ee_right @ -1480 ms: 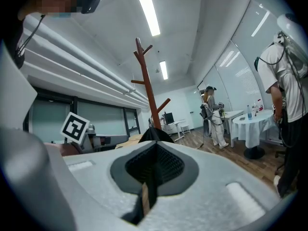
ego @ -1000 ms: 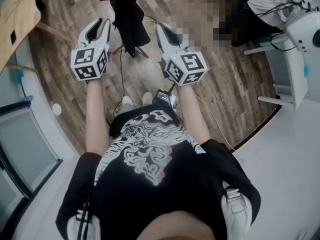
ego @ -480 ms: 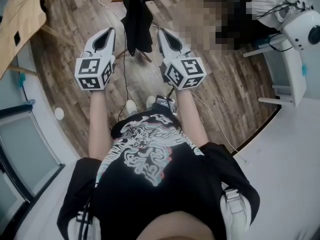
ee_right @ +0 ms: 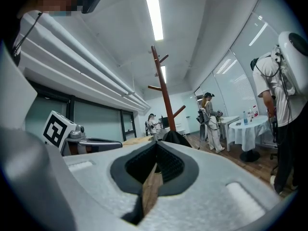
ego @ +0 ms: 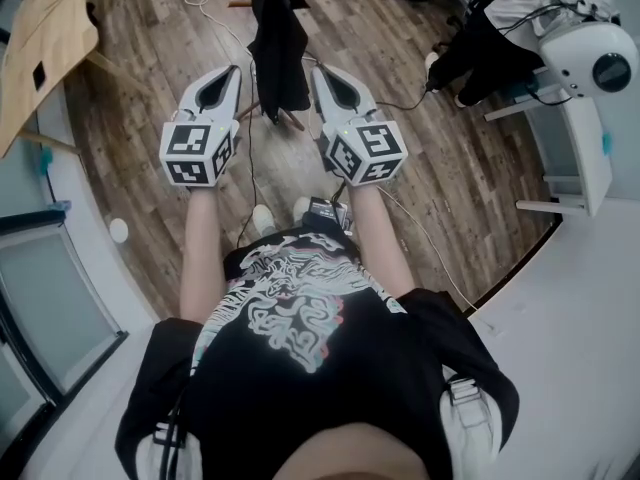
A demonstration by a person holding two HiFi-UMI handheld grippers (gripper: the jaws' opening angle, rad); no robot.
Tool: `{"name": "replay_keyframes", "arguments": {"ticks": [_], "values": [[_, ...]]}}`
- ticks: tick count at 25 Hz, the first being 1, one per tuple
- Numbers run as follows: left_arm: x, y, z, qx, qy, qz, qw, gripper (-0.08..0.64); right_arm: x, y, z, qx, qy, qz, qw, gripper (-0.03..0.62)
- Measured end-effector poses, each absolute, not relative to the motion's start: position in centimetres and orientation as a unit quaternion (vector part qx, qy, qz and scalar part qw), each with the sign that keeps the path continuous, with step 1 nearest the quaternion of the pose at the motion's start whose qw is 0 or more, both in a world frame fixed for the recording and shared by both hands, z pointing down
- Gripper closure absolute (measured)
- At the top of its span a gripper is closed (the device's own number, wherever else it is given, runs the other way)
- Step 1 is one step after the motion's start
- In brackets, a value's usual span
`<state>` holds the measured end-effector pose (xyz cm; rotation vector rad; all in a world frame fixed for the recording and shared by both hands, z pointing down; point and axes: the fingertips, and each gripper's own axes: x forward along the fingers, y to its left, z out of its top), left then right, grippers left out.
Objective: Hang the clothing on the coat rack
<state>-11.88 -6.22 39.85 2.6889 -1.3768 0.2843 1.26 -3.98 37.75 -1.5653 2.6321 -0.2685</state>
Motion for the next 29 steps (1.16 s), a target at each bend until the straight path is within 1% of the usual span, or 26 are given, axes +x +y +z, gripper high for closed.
{"name": "replay_keyframes", "arguments": {"ticks": [10,29], "values": [[-12.8,-5.7,40.3,0.88,-0.461,0.1,0.055,0.571,0.5,-3.5,37.9,-0.498,0.863,-0.082,0.027,0.594],[-10.9,-6.4,41.3,0.884,-0.451,0.092,0.08,0.571,2.1,-3.8,38.0,-0.492,0.866,-0.081,0.025,0.594]]}}
